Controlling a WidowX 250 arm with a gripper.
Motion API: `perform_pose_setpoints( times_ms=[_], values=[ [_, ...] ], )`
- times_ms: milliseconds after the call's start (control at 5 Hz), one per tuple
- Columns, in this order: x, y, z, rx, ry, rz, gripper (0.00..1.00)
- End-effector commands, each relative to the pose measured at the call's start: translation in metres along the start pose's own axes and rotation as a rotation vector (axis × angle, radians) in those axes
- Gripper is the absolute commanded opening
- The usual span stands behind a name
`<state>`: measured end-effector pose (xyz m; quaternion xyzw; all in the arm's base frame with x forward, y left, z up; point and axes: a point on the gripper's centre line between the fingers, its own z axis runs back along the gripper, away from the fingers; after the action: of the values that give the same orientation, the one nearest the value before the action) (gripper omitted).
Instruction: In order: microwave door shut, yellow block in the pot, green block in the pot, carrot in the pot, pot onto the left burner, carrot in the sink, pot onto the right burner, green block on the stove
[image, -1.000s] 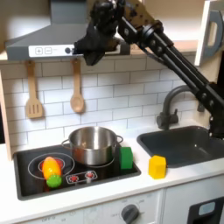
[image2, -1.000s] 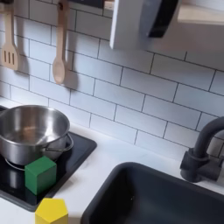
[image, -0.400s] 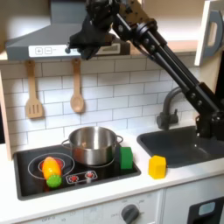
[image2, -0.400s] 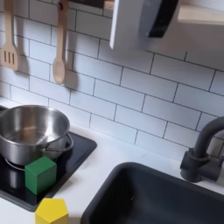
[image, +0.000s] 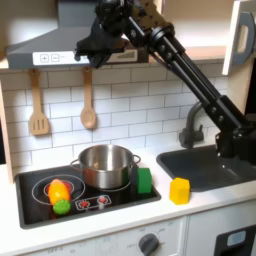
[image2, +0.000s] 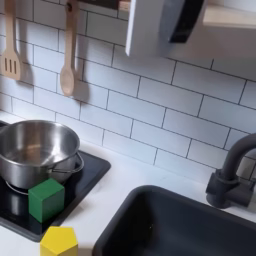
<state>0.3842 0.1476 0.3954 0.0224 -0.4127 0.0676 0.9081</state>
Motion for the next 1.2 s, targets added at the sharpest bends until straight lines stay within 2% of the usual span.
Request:
perform_pose_setpoints(
  times_ms=[0,200,1000],
  values=[
    [0.0035,-0.0037,-0.0043,-0.009,0.004,-0.007,0.0],
    [0.0051,-0.0116,-0.0074,-0.028,0.005,-0.017,0.0],
    [0.0096,-0.0089,-0.0075,-0.019,0.003,-0.014,0.0]
  ],
)
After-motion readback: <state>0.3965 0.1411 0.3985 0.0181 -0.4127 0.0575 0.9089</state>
